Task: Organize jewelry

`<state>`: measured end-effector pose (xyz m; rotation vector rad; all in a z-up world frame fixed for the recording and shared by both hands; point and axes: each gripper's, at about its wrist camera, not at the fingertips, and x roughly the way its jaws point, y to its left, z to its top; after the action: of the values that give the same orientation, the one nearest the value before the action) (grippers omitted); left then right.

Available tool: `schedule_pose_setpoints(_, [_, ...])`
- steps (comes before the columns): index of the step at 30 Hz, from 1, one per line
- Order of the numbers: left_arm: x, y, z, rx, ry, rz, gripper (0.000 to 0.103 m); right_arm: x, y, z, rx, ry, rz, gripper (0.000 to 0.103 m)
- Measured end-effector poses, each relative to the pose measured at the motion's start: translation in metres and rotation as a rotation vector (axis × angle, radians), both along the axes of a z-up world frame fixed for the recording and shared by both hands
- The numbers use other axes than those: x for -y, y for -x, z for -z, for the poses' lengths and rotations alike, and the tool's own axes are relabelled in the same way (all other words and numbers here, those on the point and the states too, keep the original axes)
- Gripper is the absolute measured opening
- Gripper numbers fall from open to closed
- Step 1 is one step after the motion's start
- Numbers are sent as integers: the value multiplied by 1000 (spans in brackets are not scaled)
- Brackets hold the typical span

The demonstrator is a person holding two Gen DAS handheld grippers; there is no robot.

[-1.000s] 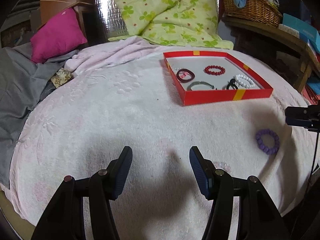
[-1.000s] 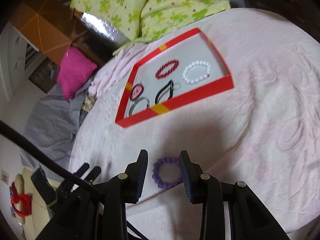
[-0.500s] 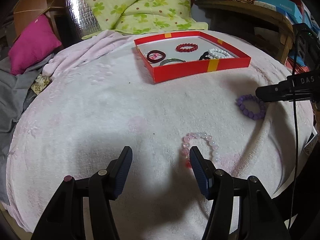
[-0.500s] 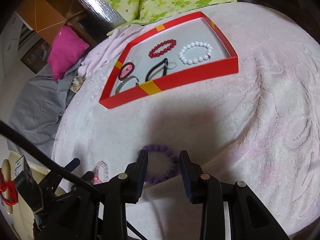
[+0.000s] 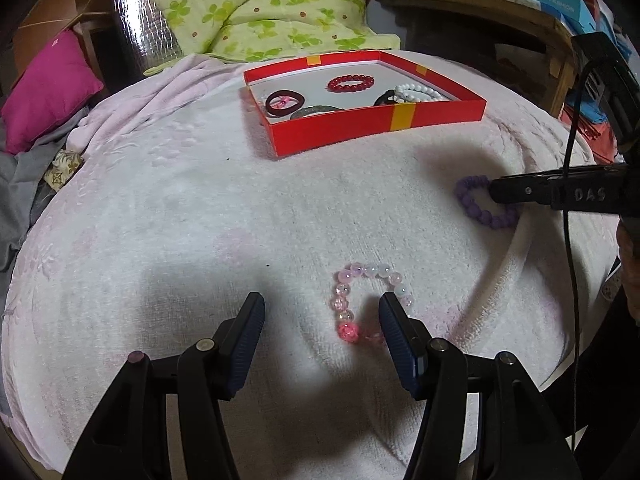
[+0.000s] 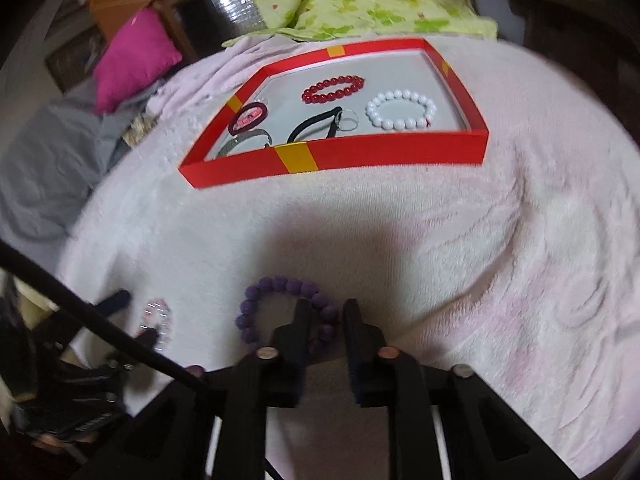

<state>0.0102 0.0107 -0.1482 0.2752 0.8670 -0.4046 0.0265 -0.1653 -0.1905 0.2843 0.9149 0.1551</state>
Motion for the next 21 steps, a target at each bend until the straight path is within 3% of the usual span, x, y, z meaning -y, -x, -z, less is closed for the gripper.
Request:
schedule_pose_setpoints(4, [2, -1, 0, 6, 9, 7, 59, -9, 0, -3, 30, 101, -12, 14])
schedule_pose_setpoints(6, [4, -1, 0, 12, 12, 9, 53, -9, -1, -5, 39, 124, -1, 11])
schedule_pose_setpoints(8, [6, -1, 1, 14, 17, 16, 42, -5, -2, -5, 38, 110, 10, 11])
schedule_pose_setpoints(12, [12, -3, 1, 21, 21, 20, 33, -1, -3, -5, 40, 102, 27, 11])
schedule_pose_setpoints(14, [14, -5, 0, 23, 30, 22, 19, 4, -3, -5, 34, 79, 40, 11])
schedule_pose_setpoints(21, [16, -10, -5, 31, 69, -6, 9, 22, -3, -4, 28, 20, 113, 11])
